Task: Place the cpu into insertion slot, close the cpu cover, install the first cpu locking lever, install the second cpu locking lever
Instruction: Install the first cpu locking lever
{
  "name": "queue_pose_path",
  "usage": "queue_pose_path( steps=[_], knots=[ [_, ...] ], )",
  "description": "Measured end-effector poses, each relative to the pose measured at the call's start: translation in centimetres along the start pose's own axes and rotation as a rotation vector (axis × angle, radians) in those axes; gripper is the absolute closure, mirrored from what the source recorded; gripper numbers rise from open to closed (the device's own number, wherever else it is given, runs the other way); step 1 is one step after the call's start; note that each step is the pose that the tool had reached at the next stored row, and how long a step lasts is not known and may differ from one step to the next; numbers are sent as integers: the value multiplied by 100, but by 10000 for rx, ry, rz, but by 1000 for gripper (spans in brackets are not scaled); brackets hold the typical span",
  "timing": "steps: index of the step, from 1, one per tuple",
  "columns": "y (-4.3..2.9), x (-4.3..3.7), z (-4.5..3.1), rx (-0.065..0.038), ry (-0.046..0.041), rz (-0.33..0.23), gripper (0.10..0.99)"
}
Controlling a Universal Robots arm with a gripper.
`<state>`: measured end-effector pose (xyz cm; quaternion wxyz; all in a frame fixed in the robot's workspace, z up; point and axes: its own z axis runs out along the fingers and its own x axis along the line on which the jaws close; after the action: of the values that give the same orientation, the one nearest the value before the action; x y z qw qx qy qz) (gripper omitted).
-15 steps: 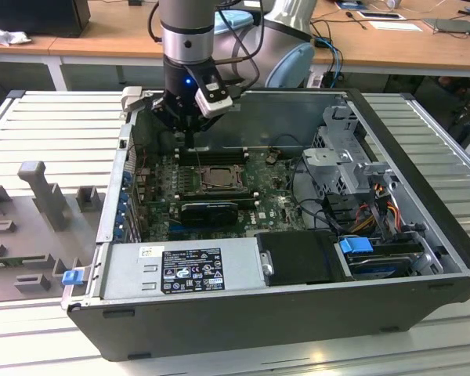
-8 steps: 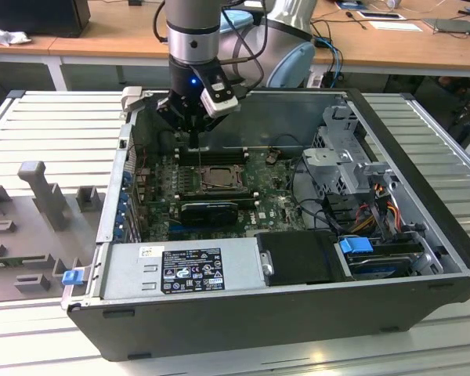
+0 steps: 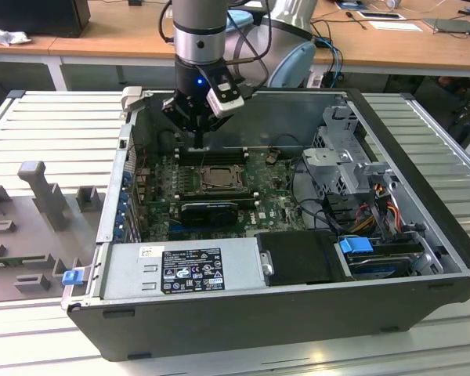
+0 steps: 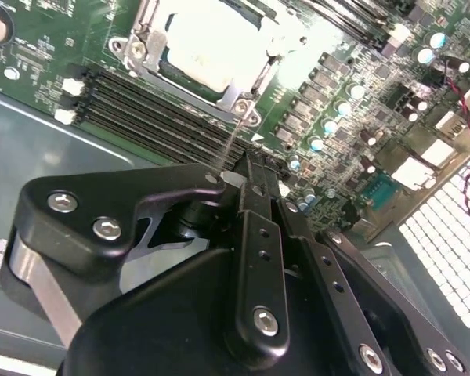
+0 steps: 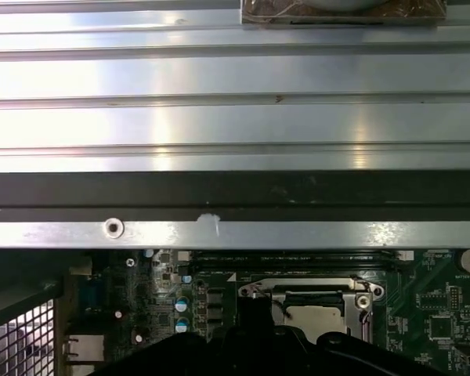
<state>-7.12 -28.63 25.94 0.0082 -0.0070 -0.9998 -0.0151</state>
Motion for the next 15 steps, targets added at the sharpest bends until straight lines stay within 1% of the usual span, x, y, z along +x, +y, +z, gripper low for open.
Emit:
queue_pose_path(
  steps=[3,5,6,7,8,9,10,12,15],
  knots=[
    [1,-71,1,2,0,1,980],
    [2,-138,4,4,1,1,980],
    [1,-150,7,3,-1,1,980],
    [1,-155,15,-18,-2,-1,980],
    [1,-155,24,-147,3,-3,980],
    [1,-156,30,-211,4,-5,980],
    [1,-156,39,-248,2,-8,980],
    [0,-156,65,-261,5,-46,980],
    [15,-167,118,-256,17,-297,980]
  ],
)
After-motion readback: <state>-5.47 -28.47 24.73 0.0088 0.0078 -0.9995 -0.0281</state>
